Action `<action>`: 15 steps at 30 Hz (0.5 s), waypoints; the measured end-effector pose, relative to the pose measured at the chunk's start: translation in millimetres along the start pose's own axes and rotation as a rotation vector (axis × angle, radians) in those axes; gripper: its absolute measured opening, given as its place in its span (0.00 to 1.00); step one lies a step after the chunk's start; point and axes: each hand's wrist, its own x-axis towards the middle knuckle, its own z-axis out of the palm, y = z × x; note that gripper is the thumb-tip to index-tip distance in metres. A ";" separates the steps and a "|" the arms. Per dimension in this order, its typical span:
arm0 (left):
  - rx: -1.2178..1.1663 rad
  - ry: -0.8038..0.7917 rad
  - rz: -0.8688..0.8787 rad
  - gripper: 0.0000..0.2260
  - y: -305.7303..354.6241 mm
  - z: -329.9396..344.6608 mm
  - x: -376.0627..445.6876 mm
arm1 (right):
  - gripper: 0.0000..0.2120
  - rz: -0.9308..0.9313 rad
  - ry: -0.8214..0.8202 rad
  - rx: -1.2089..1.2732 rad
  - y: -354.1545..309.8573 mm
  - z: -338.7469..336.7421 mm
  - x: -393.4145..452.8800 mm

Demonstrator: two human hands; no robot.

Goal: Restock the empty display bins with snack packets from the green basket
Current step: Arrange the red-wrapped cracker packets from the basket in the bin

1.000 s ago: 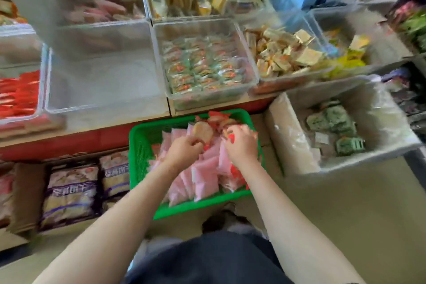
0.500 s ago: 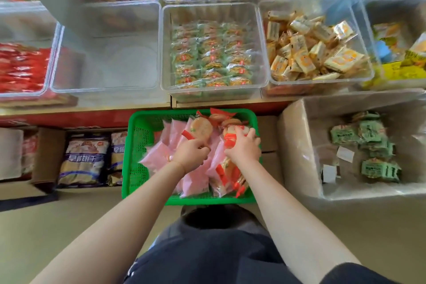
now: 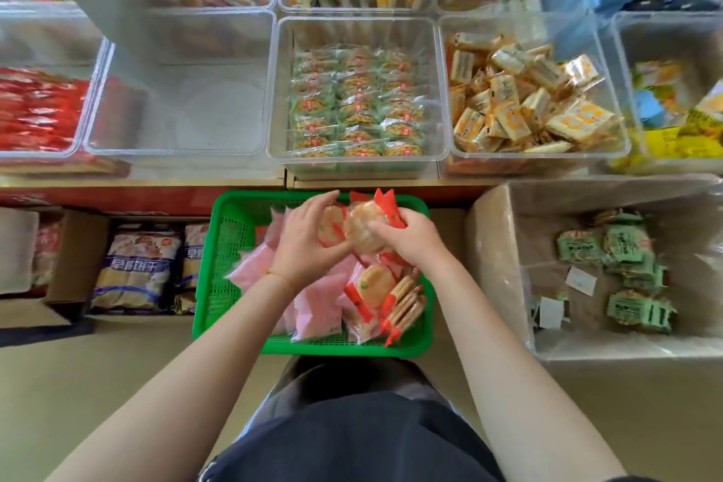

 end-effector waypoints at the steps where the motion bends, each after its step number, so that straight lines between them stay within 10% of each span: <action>1: 0.050 -0.037 0.102 0.41 4.2 -5.8 -1.6 | 0.15 0.031 -0.068 0.087 -0.2 3.4 -1.0; 7: 0.354 -0.252 0.174 0.49 17.4 -8.0 -12.3 | 0.17 0.142 -0.362 0.624 -9.8 27.5 -14.4; 15: -0.942 -0.409 -0.475 0.27 -6.5 -63.5 -17.6 | 0.25 0.074 -0.220 0.543 -12.9 65.5 -26.5</action>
